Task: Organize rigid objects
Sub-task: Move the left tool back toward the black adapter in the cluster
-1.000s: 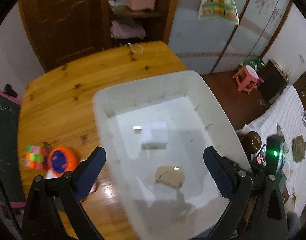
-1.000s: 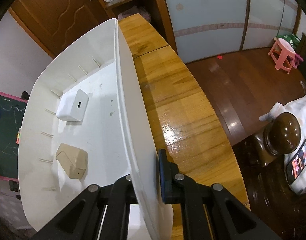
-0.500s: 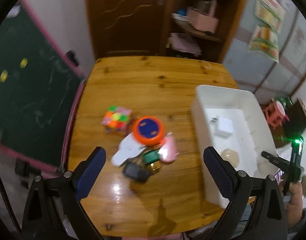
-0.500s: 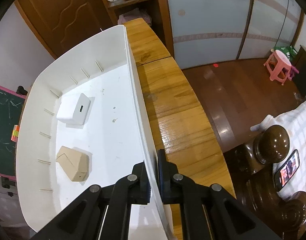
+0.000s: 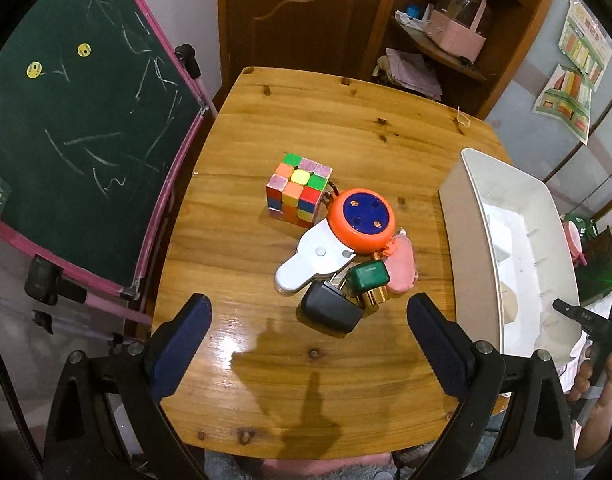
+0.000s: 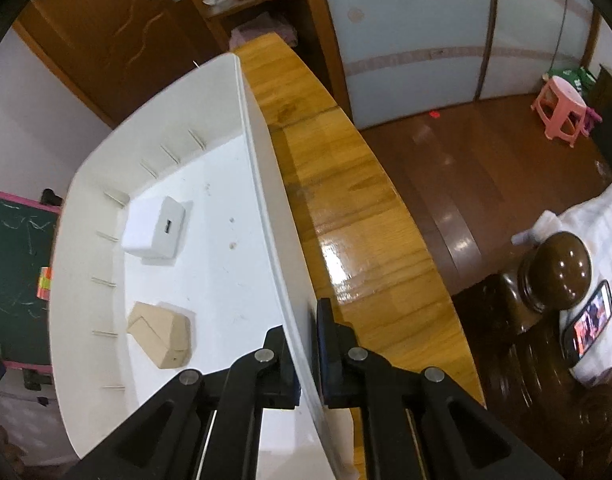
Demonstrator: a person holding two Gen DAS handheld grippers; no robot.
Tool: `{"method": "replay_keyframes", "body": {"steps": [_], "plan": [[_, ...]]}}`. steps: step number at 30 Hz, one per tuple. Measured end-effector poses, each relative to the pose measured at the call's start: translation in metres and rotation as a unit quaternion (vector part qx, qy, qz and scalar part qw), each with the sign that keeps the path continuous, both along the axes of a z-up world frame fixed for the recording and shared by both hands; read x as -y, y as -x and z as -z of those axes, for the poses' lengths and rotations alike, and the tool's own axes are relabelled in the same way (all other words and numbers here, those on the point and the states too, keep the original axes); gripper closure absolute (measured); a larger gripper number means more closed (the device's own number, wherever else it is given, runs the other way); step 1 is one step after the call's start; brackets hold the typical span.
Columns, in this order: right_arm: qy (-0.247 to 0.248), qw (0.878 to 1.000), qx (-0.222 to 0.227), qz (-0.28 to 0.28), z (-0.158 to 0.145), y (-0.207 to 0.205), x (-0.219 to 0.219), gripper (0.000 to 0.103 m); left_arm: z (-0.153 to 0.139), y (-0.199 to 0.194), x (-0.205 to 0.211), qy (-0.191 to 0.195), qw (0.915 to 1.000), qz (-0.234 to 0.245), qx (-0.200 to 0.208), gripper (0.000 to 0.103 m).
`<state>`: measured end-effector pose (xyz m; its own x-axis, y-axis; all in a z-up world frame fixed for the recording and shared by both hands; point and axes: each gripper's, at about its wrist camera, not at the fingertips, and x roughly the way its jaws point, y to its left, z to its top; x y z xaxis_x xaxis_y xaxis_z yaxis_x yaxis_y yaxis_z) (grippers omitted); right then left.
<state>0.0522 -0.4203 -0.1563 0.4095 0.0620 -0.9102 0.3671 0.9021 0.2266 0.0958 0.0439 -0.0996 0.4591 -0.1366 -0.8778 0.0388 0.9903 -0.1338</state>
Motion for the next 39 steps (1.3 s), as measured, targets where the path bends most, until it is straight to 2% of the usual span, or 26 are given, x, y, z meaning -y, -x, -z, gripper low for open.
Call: {"method": "replay_keyframes", "body": {"steps": [4, 10, 18, 23, 28, 36, 39], "plan": [[0.032, 0.999, 0.006, -0.019, -0.009, 0.0, -0.008, 0.095, 0.011, -0.004, -0.001, -0.002, 0.9999, 0.008, -0.009, 0.004], [0.065, 0.997, -0.005, -0.037, -0.011, -0.003, -0.016, 0.096, 0.044, -0.003, 0.01, -0.02, 0.9972, 0.063, -0.036, 0.004], [0.064, 0.997, -0.006, -0.033, -0.009, -0.003, -0.013, 0.096, 0.085, -0.002, 0.02, -0.004, 0.9885, 0.146, -0.04, 0.004], [0.056, 0.998, -0.002, -0.023, -0.008, -0.002, -0.011, 0.096, 0.101, -0.009, 0.021, -0.003, 0.9885, 0.147, -0.037, 0.005], [0.054, 0.998, 0.005, -0.016, -0.008, 0.0, -0.01, 0.096, 0.107, -0.013, 0.024, -0.021, 0.9869, 0.158, -0.025, 0.005], [0.035, 0.999, 0.015, -0.001, -0.006, 0.002, -0.007, 0.096, 0.115, -0.012, 0.037, -0.047, 0.98, 0.193, -0.016, 0.007], [0.026, 0.999, 0.019, 0.005, -0.006, 0.003, -0.004, 0.095, 0.12, -0.012, 0.042, -0.052, 0.9774, 0.204, -0.017, 0.018]]}}
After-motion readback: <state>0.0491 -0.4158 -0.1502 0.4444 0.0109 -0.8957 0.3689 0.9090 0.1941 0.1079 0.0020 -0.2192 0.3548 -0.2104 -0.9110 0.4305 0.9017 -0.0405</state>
